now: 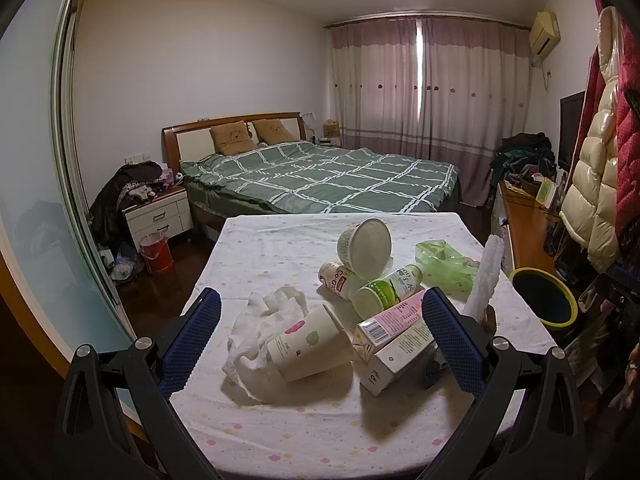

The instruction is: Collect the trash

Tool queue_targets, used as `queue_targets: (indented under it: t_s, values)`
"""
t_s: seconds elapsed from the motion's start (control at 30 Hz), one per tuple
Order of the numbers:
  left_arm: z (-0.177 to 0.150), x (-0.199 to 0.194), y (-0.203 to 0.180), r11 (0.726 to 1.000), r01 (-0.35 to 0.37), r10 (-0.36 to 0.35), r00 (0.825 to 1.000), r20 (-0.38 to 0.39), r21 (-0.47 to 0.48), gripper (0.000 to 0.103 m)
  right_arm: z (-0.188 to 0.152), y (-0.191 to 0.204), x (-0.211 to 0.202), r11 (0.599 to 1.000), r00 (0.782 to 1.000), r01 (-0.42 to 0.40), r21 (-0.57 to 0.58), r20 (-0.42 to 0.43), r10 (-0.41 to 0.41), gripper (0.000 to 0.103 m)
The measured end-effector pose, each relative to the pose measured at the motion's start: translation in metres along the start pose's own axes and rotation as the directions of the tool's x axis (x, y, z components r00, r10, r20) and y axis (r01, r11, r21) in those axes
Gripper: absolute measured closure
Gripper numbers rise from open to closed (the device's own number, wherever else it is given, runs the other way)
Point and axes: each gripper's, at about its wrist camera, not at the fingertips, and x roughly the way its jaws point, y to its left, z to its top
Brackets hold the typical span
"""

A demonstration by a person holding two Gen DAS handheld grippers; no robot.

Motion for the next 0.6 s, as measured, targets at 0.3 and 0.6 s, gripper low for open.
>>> queue_targets:
  t_s: [0.3,0.6]
  values:
    - [0.0001,0.0013,0.0006,1.000,0.004,-0.004,1.000,-0.006,0.000,0.004,0.0016,-0.0002,0.0021,1.000,1.000,0.004,0.002,-0.005,-0.004,0.006]
    - [-0.0009,0.0058,0.0002,1.000,0.010,-0.010,1.000,-0.016,0.001,0.004,0.0009,-0.0019,0.0040,1.000,1.000,0.008,0.008,-0.010,-0.008,0.006]
